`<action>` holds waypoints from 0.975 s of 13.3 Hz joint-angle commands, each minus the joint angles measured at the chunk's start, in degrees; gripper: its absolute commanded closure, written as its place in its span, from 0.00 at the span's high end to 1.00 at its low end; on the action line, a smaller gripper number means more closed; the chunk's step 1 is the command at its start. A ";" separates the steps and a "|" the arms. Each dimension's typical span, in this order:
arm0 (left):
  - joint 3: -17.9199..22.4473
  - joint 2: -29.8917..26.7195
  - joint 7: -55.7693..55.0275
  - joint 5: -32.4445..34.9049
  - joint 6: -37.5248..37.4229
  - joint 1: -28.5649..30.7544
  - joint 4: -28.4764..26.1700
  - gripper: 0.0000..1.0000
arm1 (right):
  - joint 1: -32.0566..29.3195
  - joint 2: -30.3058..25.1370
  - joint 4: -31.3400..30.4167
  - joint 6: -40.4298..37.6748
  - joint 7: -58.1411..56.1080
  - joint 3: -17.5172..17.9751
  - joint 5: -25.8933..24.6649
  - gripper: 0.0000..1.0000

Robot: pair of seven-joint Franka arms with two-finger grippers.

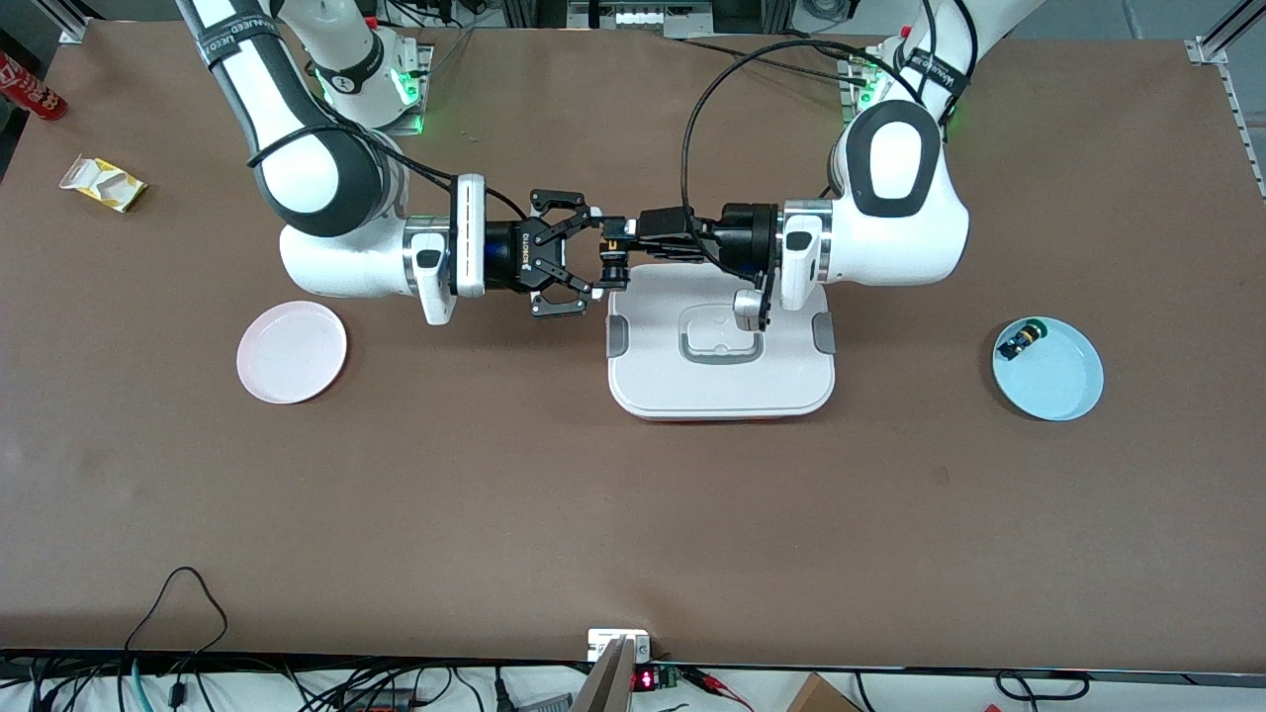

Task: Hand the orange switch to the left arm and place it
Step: 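Grasp the orange switch with the left gripper from the right gripper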

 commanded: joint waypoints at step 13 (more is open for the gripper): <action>0.20 0.02 0.63 13.00 0.48 0.45 4.50 0.23 | -1.04 -2.31 -2.17 -1.36 1.81 -0.14 0.98 1.00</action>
